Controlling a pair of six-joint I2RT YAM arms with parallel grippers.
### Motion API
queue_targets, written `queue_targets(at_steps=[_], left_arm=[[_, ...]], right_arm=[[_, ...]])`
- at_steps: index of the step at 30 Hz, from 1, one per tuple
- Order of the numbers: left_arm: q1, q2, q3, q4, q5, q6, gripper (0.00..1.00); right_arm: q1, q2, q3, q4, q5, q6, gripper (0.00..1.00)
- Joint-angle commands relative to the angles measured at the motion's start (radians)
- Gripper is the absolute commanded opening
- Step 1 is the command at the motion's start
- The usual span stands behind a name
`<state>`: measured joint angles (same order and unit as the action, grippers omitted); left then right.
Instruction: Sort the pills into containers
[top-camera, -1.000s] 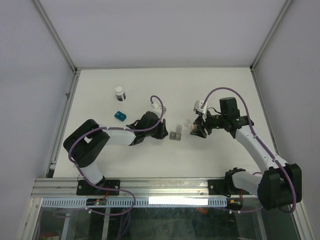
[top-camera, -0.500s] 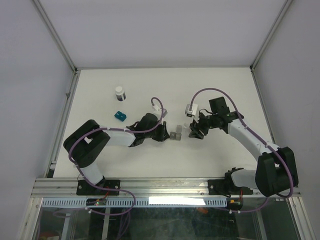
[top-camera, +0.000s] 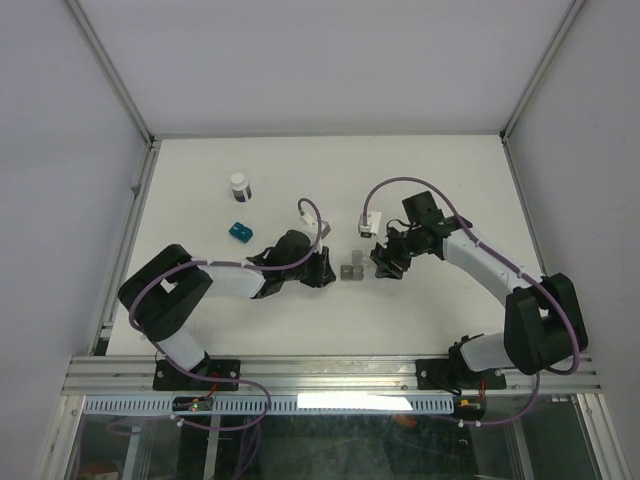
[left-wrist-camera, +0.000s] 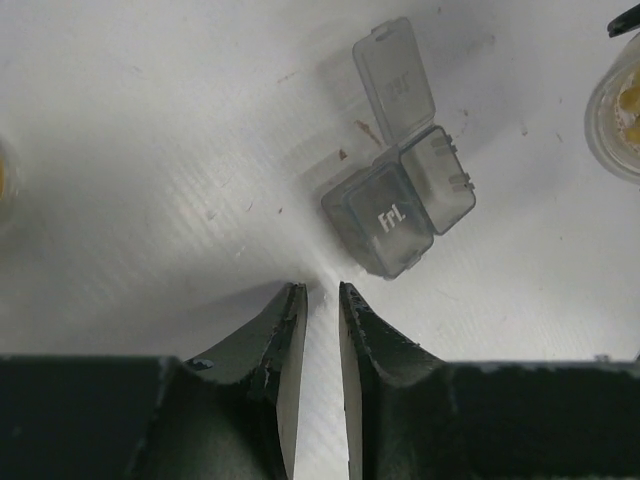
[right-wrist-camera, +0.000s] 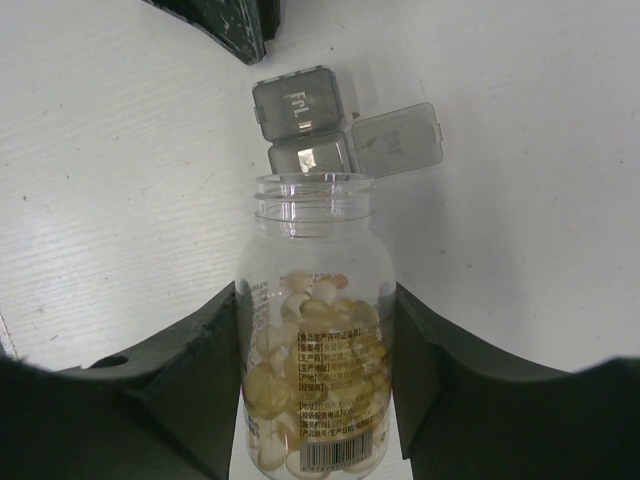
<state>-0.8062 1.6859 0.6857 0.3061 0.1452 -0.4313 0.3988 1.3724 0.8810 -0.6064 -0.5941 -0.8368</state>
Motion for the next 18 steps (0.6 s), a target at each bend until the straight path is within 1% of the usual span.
queue_targets(at_steps=[1, 4, 5, 6, 9, 13, 18], left_arm=[[-0.009, -0.123, -0.044, -0.035, -0.105, -0.001, 0.23], [-0.009, -0.215, -0.099, -0.041, -0.150, -0.001, 0.31], [-0.008, -0.243, -0.123, -0.032, -0.160, -0.001, 0.34], [-0.008, -0.306, -0.146, -0.022, -0.174, -0.001, 0.37], [-0.007, -0.388, -0.213, 0.024, -0.212, 0.005, 0.44], [-0.007, -0.466, -0.265, 0.060, -0.237, 0.013, 0.46], [-0.008, -0.522, -0.296, 0.069, -0.259, 0.026, 0.47]], right_arm=[[0.032, 0.022, 0.068, -0.019, 0.045, -0.038, 0.00], [0.047, 0.048, 0.082, -0.032, 0.063, -0.047, 0.00], [0.052, 0.056, 0.086, -0.035, 0.068, -0.048, 0.00], [0.057, 0.063, 0.088, -0.037, 0.074, -0.049, 0.00], [0.064, 0.083, 0.098, -0.044, 0.077, -0.051, 0.00], [0.064, 0.094, 0.086, -0.028, 0.053, -0.051, 0.00], [0.076, 0.108, 0.083, -0.034, 0.080, -0.062, 0.00]])
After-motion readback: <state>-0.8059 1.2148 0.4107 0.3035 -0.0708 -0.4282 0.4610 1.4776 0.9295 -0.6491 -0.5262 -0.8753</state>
